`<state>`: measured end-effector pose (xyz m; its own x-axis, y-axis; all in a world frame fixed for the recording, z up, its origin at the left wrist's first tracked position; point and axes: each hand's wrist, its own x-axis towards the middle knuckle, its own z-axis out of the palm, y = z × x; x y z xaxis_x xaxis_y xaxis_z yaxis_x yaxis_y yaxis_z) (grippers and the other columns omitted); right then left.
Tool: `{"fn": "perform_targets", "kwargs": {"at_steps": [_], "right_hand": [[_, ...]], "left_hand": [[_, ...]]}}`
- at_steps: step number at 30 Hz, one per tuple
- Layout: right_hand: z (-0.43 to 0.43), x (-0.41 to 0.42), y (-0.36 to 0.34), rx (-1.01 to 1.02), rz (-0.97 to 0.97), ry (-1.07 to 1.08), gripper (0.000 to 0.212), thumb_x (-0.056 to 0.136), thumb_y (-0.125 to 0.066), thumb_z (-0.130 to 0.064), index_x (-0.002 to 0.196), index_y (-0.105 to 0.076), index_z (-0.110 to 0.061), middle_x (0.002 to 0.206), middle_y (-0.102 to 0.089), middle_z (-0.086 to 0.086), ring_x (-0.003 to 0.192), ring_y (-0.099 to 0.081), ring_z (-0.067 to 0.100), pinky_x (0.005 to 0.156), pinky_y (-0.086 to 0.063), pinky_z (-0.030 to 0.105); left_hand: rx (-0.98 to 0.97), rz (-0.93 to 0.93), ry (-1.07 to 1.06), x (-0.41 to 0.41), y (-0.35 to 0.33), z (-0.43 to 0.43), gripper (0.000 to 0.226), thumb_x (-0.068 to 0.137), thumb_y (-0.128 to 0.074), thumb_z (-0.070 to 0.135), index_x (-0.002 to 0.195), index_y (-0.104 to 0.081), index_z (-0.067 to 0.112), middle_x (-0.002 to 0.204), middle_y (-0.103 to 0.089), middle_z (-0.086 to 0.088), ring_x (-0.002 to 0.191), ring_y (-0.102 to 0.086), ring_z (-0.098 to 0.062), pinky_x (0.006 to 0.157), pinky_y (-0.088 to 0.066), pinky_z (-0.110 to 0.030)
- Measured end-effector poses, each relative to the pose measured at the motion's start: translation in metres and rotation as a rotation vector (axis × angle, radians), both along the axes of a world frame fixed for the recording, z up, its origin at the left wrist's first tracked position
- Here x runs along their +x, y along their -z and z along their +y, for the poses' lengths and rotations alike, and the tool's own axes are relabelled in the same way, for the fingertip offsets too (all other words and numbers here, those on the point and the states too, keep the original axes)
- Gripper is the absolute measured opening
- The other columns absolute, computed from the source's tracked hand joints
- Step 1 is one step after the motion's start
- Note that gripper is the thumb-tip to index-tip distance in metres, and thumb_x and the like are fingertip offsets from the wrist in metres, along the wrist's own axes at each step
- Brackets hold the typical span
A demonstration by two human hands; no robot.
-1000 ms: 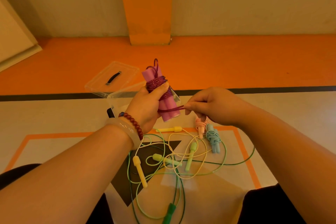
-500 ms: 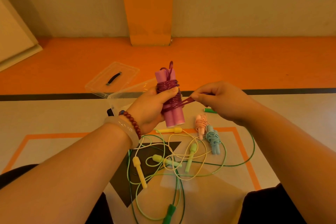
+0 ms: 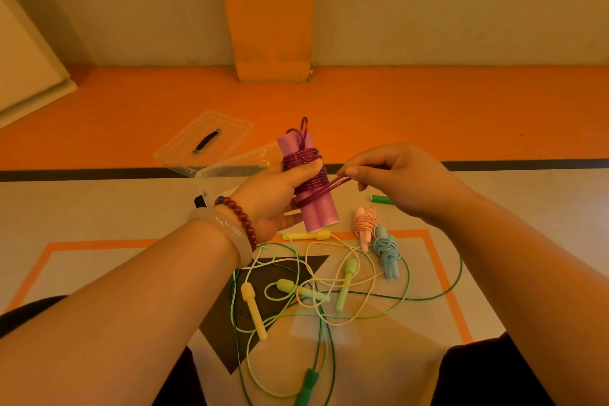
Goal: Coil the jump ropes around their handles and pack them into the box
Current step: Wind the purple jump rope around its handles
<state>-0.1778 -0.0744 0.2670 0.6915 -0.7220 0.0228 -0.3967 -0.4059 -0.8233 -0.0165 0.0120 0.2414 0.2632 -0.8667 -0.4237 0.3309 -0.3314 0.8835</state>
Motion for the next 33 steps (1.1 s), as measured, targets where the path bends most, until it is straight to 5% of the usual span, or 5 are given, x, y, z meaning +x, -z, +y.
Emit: {"fn": "perform_targets", "kwargs": {"at_steps": [8,13,24,28,33], "right_hand": [[-0.001,-0.005,0.001,-0.255,0.125,-0.155,0.021,0.094,-0.059,-0.018,0.104,-0.071,-0.032,0.083,-0.056,-0.024,0.079,-0.051,-0.018,0.067,-0.035,0.002],[-0.001,-0.004,0.007,-0.277,0.116,-0.204,0.012,0.081,-0.073,-0.026,0.093,-0.076,-0.028,0.082,-0.061,-0.015,0.082,-0.056,-0.001,0.067,-0.039,0.012],[0.001,0.000,0.008,-0.457,0.142,-0.119,0.013,0.091,-0.064,-0.027,0.094,-0.072,-0.019,0.085,-0.065,-0.008,0.080,-0.057,0.011,0.070,-0.040,0.021],[0.002,-0.003,0.005,-0.681,0.419,-0.123,0.019,0.097,-0.049,-0.041,0.106,-0.064,-0.032,0.090,-0.063,-0.011,0.095,-0.057,0.014,0.092,-0.031,0.033],[0.011,0.003,0.004,-0.798,0.711,-0.202,0.023,0.100,-0.033,-0.047,0.105,-0.052,-0.035,0.084,-0.048,-0.012,0.105,-0.049,0.015,0.096,-0.023,0.037]], "left_hand": [[-0.029,0.136,-0.077,0.004,-0.011,-0.001,0.012,0.090,-0.061,0.009,0.093,-0.061,0.020,0.079,-0.066,0.003,0.072,-0.063,-0.011,0.051,-0.053,-0.015],[-0.039,0.141,-0.084,0.008,-0.015,0.001,0.011,0.091,-0.059,0.006,0.091,-0.058,0.017,0.055,-0.068,0.006,0.048,-0.066,-0.006,0.044,-0.050,-0.016],[-0.006,0.006,-0.005,0.006,-0.005,0.000,0.014,0.088,-0.065,0.008,0.097,-0.062,0.018,0.089,-0.067,-0.001,0.081,-0.063,-0.012,0.070,-0.055,-0.025],[0.029,0.007,-0.076,0.008,-0.005,-0.002,0.007,0.086,-0.068,0.016,0.090,-0.063,0.020,0.081,-0.066,0.002,0.074,-0.063,-0.012,0.062,-0.055,-0.023],[0.025,-0.054,-0.112,0.007,-0.001,0.000,0.010,0.087,-0.068,0.014,0.083,-0.062,0.020,0.068,-0.068,0.005,0.069,-0.064,-0.012,0.053,-0.056,-0.022]]}}
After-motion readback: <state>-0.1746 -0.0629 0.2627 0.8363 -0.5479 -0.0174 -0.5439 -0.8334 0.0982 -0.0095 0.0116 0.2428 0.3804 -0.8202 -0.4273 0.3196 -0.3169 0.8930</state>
